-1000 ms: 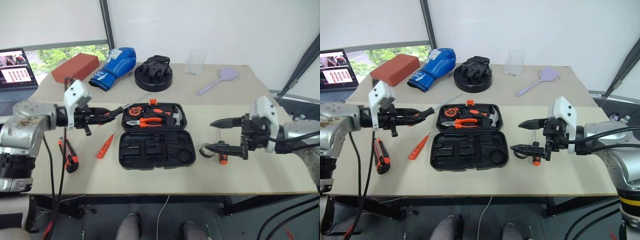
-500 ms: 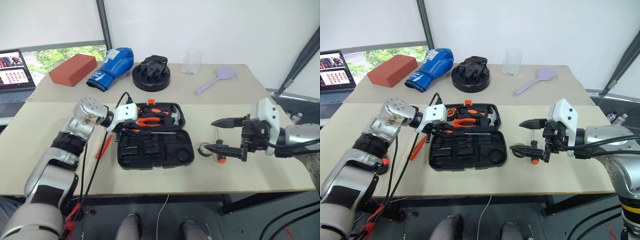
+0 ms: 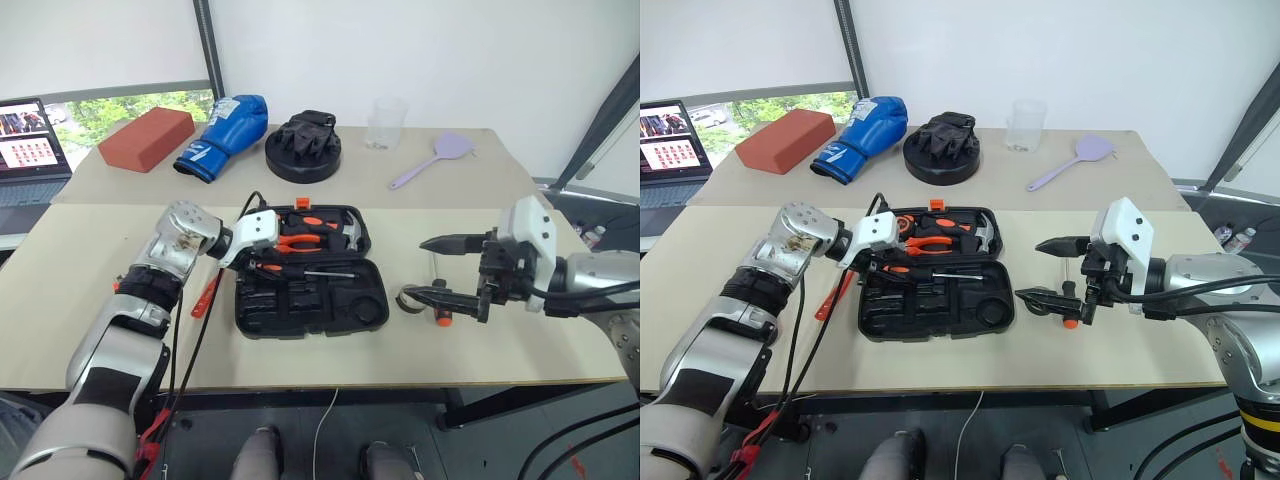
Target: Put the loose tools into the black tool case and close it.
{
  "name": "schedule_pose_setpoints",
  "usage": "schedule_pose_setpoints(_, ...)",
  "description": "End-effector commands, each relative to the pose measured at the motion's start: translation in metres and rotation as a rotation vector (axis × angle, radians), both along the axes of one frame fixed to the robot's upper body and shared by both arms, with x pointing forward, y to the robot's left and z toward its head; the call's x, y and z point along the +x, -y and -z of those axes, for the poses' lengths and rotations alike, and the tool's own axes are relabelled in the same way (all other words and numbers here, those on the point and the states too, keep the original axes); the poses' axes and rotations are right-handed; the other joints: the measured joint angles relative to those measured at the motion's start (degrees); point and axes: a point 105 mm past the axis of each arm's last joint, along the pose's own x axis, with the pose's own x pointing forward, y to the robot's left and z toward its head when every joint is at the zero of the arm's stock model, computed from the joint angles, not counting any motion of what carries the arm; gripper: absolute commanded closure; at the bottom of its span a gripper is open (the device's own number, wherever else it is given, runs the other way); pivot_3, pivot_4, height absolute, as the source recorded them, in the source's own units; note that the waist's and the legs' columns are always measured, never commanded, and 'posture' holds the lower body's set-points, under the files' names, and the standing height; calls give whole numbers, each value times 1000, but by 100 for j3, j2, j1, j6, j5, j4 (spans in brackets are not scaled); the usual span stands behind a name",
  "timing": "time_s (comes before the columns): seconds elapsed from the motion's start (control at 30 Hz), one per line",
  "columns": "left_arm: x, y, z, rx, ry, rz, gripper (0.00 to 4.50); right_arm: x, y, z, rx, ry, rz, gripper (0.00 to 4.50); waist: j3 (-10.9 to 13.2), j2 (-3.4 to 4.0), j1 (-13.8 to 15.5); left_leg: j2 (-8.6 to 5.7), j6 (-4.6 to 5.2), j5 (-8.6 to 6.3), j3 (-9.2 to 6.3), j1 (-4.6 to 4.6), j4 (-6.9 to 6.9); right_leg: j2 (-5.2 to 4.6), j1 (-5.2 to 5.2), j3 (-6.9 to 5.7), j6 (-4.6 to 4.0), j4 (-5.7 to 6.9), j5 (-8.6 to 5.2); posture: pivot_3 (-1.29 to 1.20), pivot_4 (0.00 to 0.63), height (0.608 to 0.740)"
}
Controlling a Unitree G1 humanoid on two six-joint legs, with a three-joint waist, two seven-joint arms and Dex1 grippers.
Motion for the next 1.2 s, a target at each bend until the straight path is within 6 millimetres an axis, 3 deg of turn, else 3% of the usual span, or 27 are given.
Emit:
schedule_pose_setpoints(0.03, -7, 11, -27, -51, 57, 57, 366, -5, -2, -12, 24, 40, -16, 0, 0, 0, -4, 0, 0, 0, -1, 0, 0, 0, 0, 0, 0, 0, 0, 0, 150, 735)
schedule_pose_setpoints(0.1, -7, 13, -29, -66, 59, 50, 19, -5, -3, -12, 25, 39, -18, 0, 0, 0, -17, 0, 0, 0, -1, 0, 0, 1, 0, 0, 0, 1, 0, 0, 150, 735)
schedule_pose_setpoints(0.17, -5, 13, -28, -68, 57, 30, 166, -5, -3, -12, 27, 39, -19, 0, 0, 0, -37, 0, 1, 1, -3, 1, 0, 2, 1, 0, 0, 3, 0, 0, 150, 735)
schedule_pose_setpoints(0.23, -1, 11, -24, -53, 63, 11, 711, -5, -3, -13, 28, 40, -18, 0, 0, 0, -44, 0, 2, 1, -4, 1, 2, 3, 1, 0, 0, 5, 0, 0, 150, 735)
schedule_pose_setpoints(0.4, 9, 6, -4, 0, 74, -22, 2684, -3, -1, -13, 19, 45, -9, 0, 0, 0, -42, 0, 3, 2, -6, 1, 4, 4, 2, 0, 1, 5, 1, 0, 150, 735)
schedule_pose_setpoints(0.57, 12, 7, 9, 32, 75, -11, 3947, -3, 1, -11, 14, 43, -2, 0, 0, -1, -36, -1, 3, 2, -6, 0, 8, 4, 2, 0, 2, 5, 2, 0, 150, 735)
schedule_pose_setpoints(0.6, 11, 8, 15, 52, 75, 3, 4382, -3, 1, -10, 14, 41, -1, 0, 0, -1, -36, 0, 3, 2, -6, 0, 8, 4, 2, 0, 2, 5, 2, 0, 150, 735)
schedule_pose_setpoints(0.63, 10, 9, 21, 77, 78, 18, 4488, -3, 1, -10, 14, 40, 0, 0, 0, 0, -34, 0, 3, 2, -7, 0, 8, 4, 3, 0, 2, 5, 2, 0, 150, 735)
schedule_pose_setpoints(0.73, 13, 7, 41, 187, 136, 21, 4488, -4, 1, -8, 16, 37, 5, 0, -1, 2, -3, -1, 3, 2, -7, 1, 10, 4, 7, 0, 2, 5, 3, 0, 150, 735)
schedule_pose_setpoints(0.83, 12, 6, 45, 186, 132, 25, 4488, -5, 2, -6, 15, 34, 9, 0, -7, 12, 40, 0, 3, 1, -11, 4, 37, 4, 18, -3, 4, 10, 5, 0, 150, 735)
schedule_pose_setpoints(0.9, 11, 5, 39, 144, 114, 15, 4488, -6, 3, -5, 13, 33, 18, 0, -7, 12, 38, 1, -4, -6, -12, 5, 50, 4, 24, -3, -11, 8, -7, 0, 150, 735)
schedule_pose_setpoints(1.03, 3, 8, -6, -113, 48, -8, 4488, -7, 15, 2, 0, 4, 83, 0, -6, 10, -12, 1, -24, -19, -11, 3, 56, 4, 21, -1, 1, 2, 1, 0, 150, 735)
schedule_pose_setpoints(1.07, 0, 8, -16, -172, 34, -3, 3985, -8, 19, 4, 2, -13, 102, 0, -6, 10, -15, 3, -24, -18, -12, 0, 56, 4, 18, -1, 0, 6, 2, 0, 150, 735)
schedule_pose_setpoints(1.1, -6, 7, -29, -236, 39, 14, 3810, -8, 24, 8, 5, -27, 133, 0, -6, 10, -17, 3, -23, -18, -12, -7, 55, 4, 11, -2, 0, 6, 2, 0, 150, 735)
schedule_pose_setpoints(1.2, -23, 4, -60, -402, 57, 21, 2684, -9, 37, 22, 26, -71, 242, 0, -6, 10, -33, 2, 26, 13, -18, -26, 58, 4, 4, -2, -18, 11, 20, 0, 150, 735)
